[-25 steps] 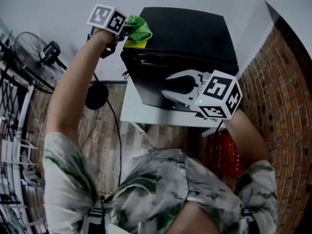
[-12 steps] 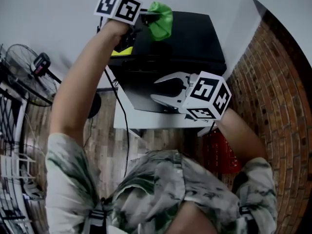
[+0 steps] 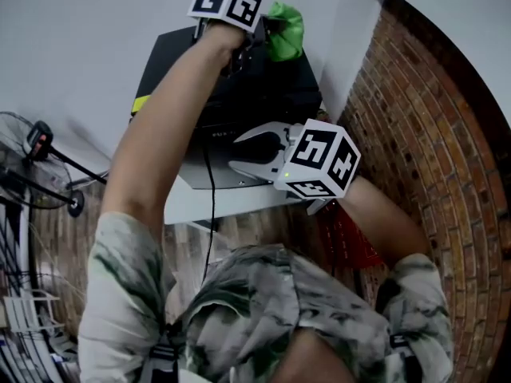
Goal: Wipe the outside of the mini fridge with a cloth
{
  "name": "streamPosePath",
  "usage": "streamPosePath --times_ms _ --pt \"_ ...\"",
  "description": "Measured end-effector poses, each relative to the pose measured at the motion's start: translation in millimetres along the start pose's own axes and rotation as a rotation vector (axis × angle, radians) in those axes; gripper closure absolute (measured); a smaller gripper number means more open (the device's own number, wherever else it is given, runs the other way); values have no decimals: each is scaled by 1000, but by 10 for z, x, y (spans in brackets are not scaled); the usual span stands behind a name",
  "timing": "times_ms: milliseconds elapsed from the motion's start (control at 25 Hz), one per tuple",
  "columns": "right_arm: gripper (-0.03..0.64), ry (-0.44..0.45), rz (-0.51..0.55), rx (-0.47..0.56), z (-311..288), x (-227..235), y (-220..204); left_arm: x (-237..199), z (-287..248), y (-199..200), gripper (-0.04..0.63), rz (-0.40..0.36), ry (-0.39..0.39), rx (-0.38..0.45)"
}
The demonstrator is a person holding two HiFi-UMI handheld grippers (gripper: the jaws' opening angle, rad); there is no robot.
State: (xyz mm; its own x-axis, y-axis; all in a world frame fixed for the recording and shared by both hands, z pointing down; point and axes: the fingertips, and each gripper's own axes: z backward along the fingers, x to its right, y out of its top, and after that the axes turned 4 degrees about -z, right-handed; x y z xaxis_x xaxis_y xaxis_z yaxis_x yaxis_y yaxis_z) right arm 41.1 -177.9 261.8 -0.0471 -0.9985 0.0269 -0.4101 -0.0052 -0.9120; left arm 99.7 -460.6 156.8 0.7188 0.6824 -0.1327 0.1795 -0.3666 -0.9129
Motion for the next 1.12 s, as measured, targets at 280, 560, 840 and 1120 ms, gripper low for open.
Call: streamPosePath --times_ms 280,560,840,1120 --pt "500 -32 -30 2 198 119 -135 -170 -333 -329 517 -16 47 -121" --pt "500 -3 -13 21 114 112 -60 -588 15 -582 517 -40 122 -203" --pt "500 57 15 15 -149 30 53 -1120 669 -844 517 -17 227 -228" --pt "500 99 33 8 -392 -19 158 -1570 1311 -1087 517 12 330 -245"
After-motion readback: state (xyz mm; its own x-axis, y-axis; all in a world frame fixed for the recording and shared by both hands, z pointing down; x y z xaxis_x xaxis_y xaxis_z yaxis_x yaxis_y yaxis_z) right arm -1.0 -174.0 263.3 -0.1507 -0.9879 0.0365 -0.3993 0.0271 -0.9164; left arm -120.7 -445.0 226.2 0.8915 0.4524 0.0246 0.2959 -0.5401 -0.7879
